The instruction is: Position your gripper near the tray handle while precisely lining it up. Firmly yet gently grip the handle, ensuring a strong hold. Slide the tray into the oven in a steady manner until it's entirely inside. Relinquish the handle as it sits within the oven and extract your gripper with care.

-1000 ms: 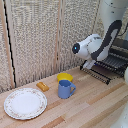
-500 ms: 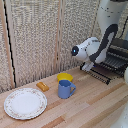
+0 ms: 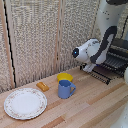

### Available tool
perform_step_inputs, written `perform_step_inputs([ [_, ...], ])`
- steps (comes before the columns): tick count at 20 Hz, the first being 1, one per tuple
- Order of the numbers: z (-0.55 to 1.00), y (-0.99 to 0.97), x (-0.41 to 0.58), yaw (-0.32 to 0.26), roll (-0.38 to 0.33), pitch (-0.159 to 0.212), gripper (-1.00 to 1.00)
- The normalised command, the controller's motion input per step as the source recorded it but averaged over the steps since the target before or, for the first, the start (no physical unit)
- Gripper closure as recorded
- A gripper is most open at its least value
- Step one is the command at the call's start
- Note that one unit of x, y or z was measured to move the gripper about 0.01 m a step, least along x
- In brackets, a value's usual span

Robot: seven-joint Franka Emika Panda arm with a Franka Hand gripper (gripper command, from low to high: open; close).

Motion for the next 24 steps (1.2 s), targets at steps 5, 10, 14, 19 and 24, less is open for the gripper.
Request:
perform_step_inputs([
  [5, -0.02, 0.12, 0.000, 0.000, -0.254, 0.009, 1.00],
  [10, 0.04, -0.05, 0.028, 0.000, -0.149, 0.019, 1.00],
  [14, 0.46, -0.66, 0.045, 0.000, 0.153, 0.010, 1.00],
  [19, 0.69, -0.85, 0.072, -0.002, 0.144, 0.008, 1.00],
  [24, 0.87, -0.87, 0.114, -0.004, 0.105, 0.000, 1.00],
])
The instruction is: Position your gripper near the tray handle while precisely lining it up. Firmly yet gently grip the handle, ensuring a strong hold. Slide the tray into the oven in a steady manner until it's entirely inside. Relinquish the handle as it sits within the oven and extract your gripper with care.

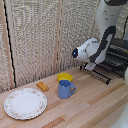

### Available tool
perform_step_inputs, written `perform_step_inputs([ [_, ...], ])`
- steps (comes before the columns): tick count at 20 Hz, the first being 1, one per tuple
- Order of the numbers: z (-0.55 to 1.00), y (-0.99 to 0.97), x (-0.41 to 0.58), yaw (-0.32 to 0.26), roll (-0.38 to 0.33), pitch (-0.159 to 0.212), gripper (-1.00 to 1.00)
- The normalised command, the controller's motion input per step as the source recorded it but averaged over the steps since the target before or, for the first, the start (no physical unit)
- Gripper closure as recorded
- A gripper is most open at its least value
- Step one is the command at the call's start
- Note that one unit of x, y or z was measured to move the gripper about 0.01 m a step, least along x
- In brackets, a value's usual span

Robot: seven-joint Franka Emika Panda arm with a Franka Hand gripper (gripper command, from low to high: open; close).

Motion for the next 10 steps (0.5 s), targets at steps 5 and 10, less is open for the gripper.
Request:
perform_step_inputs([
  [5, 0.90, -0.86, 0.119, 0.000, 0.096, 0.000, 1.00],
  [10, 0.84, -0.99, -0.002, 0.001, 0.087, 0.000, 1.00],
])
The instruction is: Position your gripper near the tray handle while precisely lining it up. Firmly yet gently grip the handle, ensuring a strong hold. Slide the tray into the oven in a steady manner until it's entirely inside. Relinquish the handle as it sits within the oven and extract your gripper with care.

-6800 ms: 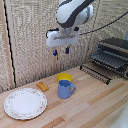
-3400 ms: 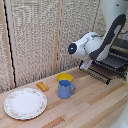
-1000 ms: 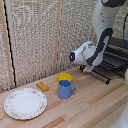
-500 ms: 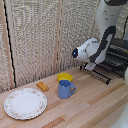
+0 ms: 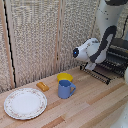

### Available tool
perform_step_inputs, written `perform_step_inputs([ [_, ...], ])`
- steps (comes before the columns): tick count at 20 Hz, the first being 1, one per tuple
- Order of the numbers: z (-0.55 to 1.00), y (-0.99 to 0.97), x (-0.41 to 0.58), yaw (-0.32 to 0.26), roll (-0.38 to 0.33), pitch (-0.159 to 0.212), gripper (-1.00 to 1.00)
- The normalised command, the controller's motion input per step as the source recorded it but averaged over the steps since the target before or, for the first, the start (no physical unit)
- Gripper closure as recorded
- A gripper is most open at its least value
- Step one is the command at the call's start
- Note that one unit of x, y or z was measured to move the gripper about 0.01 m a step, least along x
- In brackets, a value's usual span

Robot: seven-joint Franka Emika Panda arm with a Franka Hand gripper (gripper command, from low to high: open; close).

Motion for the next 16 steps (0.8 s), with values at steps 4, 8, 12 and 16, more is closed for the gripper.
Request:
perform_step_inputs([
  [4, 0.59, -0.97, -0.083, 0.048, 0.015, 0.000, 1.00],
  [8, 0.57, -0.95, -0.087, 0.058, 0.001, -0.007, 1.00],
  [12, 0.68, -0.99, -0.006, 0.043, 0.033, -0.022, 1.00],
  [16, 0.73, -0.95, 0.000, 0.045, 0.063, -0.001, 1.00],
])
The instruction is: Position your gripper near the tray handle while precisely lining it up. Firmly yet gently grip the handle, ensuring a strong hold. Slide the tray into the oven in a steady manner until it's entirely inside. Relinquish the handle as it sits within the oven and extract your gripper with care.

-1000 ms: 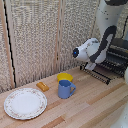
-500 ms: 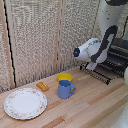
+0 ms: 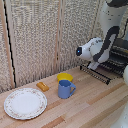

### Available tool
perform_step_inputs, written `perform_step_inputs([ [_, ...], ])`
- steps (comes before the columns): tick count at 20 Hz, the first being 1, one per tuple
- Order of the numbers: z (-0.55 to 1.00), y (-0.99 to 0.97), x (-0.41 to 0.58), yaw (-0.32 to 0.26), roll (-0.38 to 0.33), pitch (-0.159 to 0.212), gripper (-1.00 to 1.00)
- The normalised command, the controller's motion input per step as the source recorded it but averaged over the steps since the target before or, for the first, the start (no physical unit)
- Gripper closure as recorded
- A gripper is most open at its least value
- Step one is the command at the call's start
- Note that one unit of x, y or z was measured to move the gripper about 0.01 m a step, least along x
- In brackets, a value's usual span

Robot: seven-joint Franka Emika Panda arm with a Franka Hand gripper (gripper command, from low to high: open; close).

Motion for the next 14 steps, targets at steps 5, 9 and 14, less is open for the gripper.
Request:
perform_step_inputs([
  [5, 0.70, -0.94, 0.000, 0.067, 0.051, 0.000, 1.00],
  [9, 0.74, -0.97, -0.002, 0.054, 0.048, 0.000, 1.00],
  [14, 0.75, -0.99, -0.043, 0.048, 0.038, -0.014, 1.00],
])
